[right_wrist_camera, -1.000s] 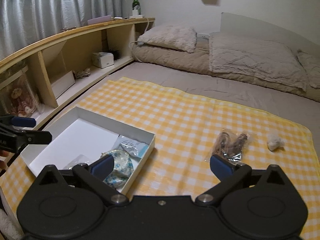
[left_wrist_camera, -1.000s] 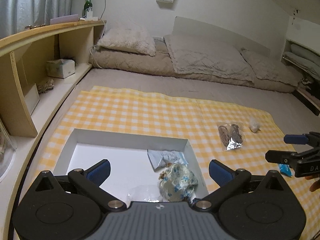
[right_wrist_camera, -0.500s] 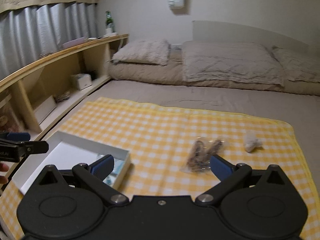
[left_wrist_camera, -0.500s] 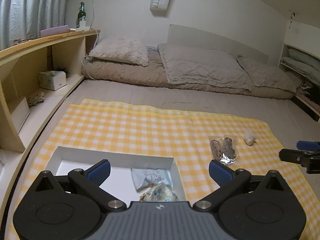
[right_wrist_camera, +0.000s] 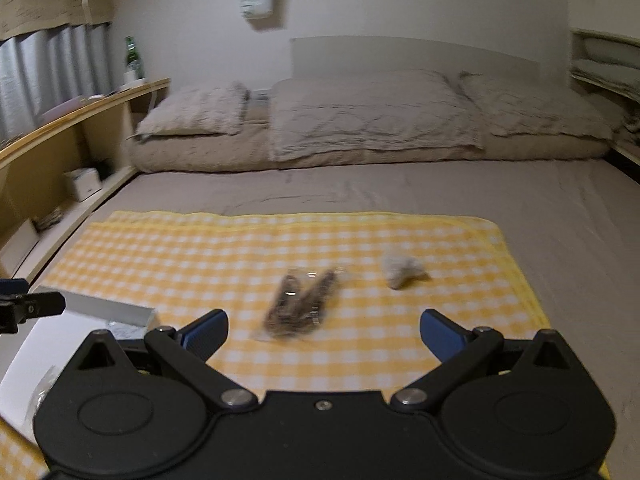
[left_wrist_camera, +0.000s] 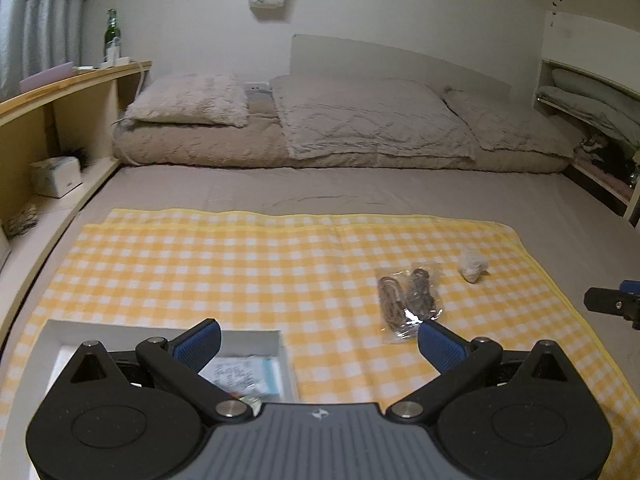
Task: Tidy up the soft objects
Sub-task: 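Move both tools over the two clear cord bags on the cloth, then grasp the beige cord bag with the left tool while the right tool grasps the dark cord bag, then lift the beige cord bag with the left tool while the right tool carries its bag to the box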
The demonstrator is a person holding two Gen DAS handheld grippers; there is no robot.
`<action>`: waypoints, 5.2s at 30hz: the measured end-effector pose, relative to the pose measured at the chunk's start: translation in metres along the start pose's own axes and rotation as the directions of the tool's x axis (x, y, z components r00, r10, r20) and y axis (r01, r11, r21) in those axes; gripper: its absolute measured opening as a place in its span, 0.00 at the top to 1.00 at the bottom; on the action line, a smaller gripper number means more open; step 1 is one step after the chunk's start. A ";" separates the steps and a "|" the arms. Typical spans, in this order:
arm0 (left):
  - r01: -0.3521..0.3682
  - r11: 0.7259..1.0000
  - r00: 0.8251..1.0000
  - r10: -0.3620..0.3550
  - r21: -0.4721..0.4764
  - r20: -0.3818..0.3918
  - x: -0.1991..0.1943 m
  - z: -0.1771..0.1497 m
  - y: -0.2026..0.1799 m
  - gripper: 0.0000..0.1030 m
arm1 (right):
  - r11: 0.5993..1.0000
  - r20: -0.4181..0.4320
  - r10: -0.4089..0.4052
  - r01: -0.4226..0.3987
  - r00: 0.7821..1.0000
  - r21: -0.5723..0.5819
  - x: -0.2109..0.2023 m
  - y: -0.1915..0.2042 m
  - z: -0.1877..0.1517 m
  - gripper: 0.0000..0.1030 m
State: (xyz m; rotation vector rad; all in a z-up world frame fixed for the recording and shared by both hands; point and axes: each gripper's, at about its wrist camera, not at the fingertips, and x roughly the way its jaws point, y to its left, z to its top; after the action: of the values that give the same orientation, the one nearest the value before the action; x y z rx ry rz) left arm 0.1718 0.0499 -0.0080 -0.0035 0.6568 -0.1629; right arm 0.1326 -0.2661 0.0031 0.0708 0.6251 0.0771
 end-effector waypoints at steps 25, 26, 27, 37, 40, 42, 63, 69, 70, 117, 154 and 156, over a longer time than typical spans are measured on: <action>0.064 0.998 0.996 -0.064 0.002 -0.068 0.168 0.016 -0.091 0.00 | 0.971 -0.032 -0.073 0.079 0.997 0.224 0.093 -0.080 0.018 0.00; 0.071 0.997 0.995 -0.070 0.009 -0.064 0.174 0.014 -0.092 0.00 | 0.970 -0.046 -0.064 0.073 0.997 0.231 0.100 -0.080 0.018 0.00; 0.079 0.997 0.995 -0.078 0.017 -0.063 0.180 0.013 -0.093 0.00 | 0.969 -0.058 -0.050 0.063 0.997 0.239 0.108 -0.080 0.019 0.00; 0.112 0.994 0.982 -0.109 0.011 -0.156 0.240 -0.002 -0.088 0.18 | 0.936 -0.122 0.043 0.002 0.992 0.351 0.174 -0.066 0.024 0.29; 0.134 0.991 0.974 -0.133 -0.008 -0.185 0.252 -0.005 -0.084 0.24 | 0.921 -0.169 0.073 -0.002 0.983 0.389 0.197 -0.062 0.020 0.44; 0.143 0.990 0.970 -0.140 -0.001 -0.199 0.257 -0.008 -0.084 0.30 | 0.918 -0.204 0.088 0.000 0.975 0.398 0.213 -0.057 0.015 0.50; 0.145 0.987 0.914 -0.159 -0.066 -0.374 0.240 -0.016 -0.057 0.78 | 0.977 -0.370 0.156 -0.089 0.916 0.192 0.260 -0.002 -0.014 0.91; 0.163 0.980 0.949 -0.188 -0.116 -0.252 0.234 -0.006 -0.058 0.24 | 0.982 -0.431 0.177 -0.131 0.885 0.134 0.230 -0.012 -0.024 0.94; 0.163 0.980 0.954 -0.185 -0.111 -0.234 0.235 -0.004 -0.060 0.20 | 0.983 -0.440 0.179 -0.139 0.880 0.122 0.223 -0.015 -0.027 0.94; 0.190 0.981 0.970 -0.195 -0.043 -0.145 0.176 0.017 -0.084 0.68 | 0.986 -0.285 0.123 -0.083 0.951 0.147 0.159 -0.035 -0.004 0.86; -0.027 0.991 0.997 0.017 -0.128 -0.082 0.009 -0.010 0.106 0.68 | 0.954 -0.175 0.294 -0.276 0.939 0.120 0.098 0.079 0.019 0.86; -0.051 0.990 0.995 0.040 -0.133 -0.089 0.004 -0.015 0.121 0.67 | 0.948 -0.183 0.312 -0.295 0.932 0.116 0.099 0.092 0.019 0.86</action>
State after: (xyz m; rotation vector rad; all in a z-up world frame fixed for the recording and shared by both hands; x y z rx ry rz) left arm 0.1839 0.1700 -0.0285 -0.1124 0.7522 -0.0746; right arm 0.2191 -0.1657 -0.0313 0.2468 0.8148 0.3613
